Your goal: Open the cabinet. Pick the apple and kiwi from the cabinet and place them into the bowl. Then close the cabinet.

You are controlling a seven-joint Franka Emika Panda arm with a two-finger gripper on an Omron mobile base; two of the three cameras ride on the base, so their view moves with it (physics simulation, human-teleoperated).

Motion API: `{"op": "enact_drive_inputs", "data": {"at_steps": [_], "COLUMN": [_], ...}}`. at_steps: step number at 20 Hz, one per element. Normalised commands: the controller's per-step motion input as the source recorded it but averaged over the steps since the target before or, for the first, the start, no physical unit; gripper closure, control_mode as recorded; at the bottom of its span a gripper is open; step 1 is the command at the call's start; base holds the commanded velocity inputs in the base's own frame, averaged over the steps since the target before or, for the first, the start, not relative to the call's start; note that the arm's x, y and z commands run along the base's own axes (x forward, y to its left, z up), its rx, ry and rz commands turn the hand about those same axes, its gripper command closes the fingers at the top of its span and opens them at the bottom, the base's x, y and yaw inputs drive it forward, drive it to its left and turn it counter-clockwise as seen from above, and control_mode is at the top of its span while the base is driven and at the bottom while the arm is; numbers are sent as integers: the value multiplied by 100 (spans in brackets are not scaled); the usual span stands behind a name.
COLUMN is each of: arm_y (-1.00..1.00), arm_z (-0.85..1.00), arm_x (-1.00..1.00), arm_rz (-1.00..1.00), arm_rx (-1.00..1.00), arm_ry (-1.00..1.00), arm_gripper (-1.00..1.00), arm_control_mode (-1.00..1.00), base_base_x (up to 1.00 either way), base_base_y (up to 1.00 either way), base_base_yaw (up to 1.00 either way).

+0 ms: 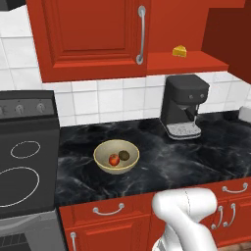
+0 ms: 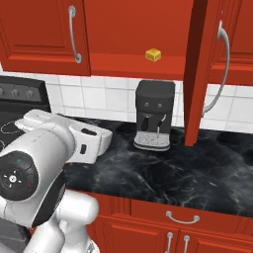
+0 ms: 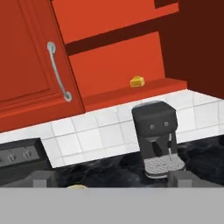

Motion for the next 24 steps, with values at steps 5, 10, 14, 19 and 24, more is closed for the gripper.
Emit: {"op": "enact_drive_inputs", "data": {"at_steps": [5,10,14,19,24], "arm_y": [-52,-52,-53,-66,-75], "arm_z": [58,45,18,11,-1], "arm_x": [-79,-32,-4,-9,-2], "arm_rz": [-2,-4,-3,-2,-2], "arm_rx": [-5,-11,-17,-14,-8], "arm_ry": [-16,-1,7,8,11], "arm_gripper": [-100,-100,-100,-100,-100], "arm_control_mode": [-100,-100,-100,-100,-100], "base_base_x": [0,0,0,0,0], "base_base_y": [0,0,0,0,0], "base_base_yaw": [0,0,0,0,0]}}
